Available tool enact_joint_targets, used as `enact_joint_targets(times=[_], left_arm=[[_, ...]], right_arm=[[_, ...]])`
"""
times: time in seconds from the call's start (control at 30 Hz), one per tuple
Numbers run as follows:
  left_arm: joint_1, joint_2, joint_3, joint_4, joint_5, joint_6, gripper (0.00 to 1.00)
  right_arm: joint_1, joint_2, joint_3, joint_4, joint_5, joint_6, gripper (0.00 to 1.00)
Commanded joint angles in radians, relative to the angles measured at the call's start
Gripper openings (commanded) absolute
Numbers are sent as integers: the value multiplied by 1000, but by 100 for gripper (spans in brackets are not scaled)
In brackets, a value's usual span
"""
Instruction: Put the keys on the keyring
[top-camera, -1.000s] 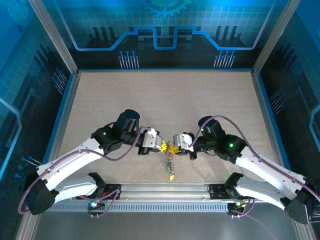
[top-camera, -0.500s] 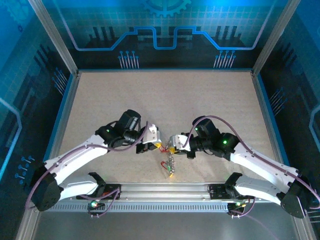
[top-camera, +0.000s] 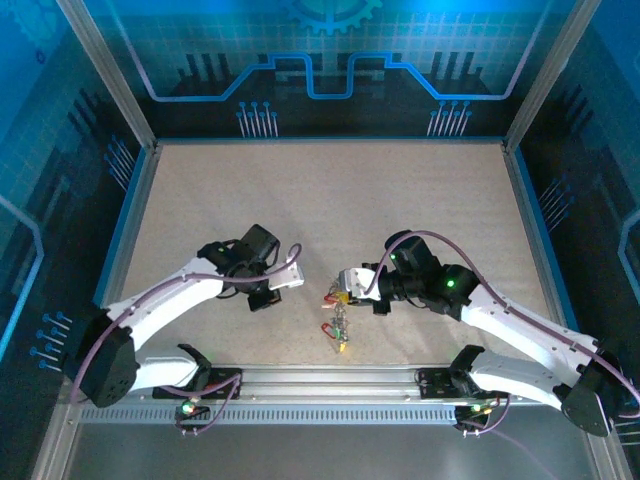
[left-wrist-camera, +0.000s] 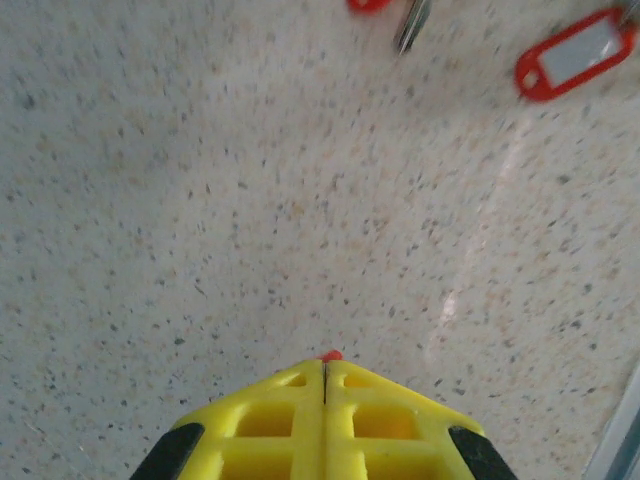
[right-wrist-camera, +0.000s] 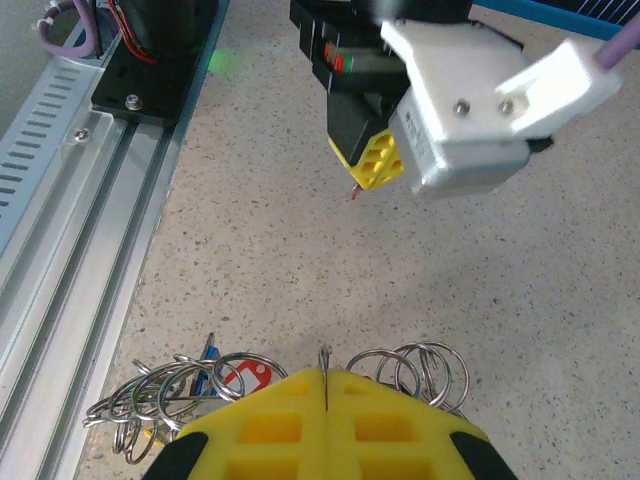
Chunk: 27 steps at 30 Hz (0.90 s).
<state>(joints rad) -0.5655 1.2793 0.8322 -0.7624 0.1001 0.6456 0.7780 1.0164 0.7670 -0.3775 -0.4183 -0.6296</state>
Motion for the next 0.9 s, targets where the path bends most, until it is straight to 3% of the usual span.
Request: enact_joint_targets(times=[0.0,0.27,0.57,0.77,0.87], left_arm=[[7,37,-20,-3,-36,4,0],[13,208,51,9,-50,-4,0],[17,338,122,151,44,-54,0],[16,376,99,241,52,-96,0],[17,395,102,249,39,-103,8]], right_arm=[[7,-7,36,6,-2,-7,0],[6,-23,25,12,5,-6,0],[10,-40,21,5,31,-11,0],[10,-55,20,-9,42,-13,0],[10,-53,20,-6,42,-14,0]])
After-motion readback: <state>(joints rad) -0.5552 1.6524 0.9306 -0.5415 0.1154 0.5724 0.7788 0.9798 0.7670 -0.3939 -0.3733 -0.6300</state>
